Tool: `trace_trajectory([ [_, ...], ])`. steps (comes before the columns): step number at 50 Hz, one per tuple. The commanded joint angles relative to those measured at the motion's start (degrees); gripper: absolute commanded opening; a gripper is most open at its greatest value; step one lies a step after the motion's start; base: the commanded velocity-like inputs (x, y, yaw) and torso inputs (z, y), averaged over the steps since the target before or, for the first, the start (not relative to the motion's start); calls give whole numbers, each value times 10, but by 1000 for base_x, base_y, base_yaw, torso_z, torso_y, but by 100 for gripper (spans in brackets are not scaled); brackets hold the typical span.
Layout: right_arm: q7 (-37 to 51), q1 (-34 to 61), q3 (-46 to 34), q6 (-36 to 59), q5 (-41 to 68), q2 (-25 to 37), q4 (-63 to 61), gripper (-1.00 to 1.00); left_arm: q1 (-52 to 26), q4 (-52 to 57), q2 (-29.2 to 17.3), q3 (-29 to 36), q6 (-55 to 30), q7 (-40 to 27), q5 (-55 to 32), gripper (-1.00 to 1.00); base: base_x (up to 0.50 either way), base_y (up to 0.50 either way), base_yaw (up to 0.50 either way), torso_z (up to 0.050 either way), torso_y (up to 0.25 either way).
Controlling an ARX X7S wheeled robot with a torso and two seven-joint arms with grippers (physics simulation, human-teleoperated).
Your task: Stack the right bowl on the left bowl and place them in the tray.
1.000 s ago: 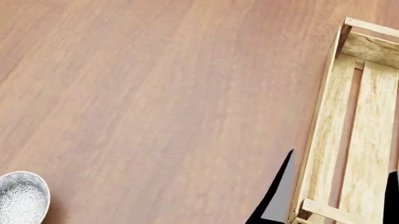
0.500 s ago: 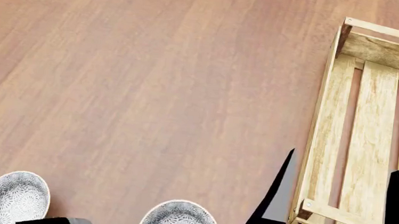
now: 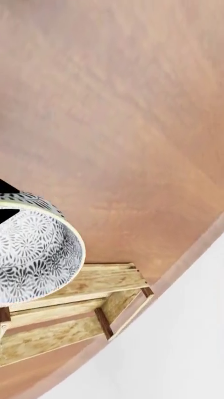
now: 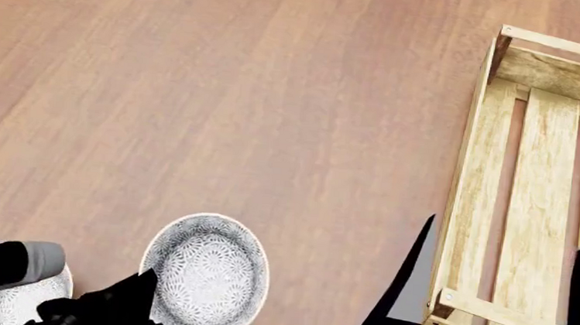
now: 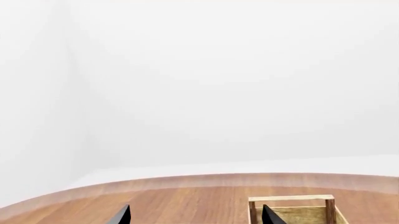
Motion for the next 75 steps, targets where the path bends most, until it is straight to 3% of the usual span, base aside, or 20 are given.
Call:
trace_trajectory([
  [1,3,-1,2,-5,3,3,1,100,-30,5,-26,-38,1,-21,-33,-100,0,0,0,0,0],
  [19,6,0,-2,-9,4,7,4,100,-26,-3,-63,-84,17,-27,-53,-100,0,0,0,0,1],
  [43,15,2,-4,-9,7,14,-1,100,46,-6,-97,-148,73,2,-53,-100,0,0,0,0,0],
  [75,23,-3,-2,-22,9,23,3,100,111,-48,-102,-189,110,17,-61,-100,0,0,0,0,0],
])
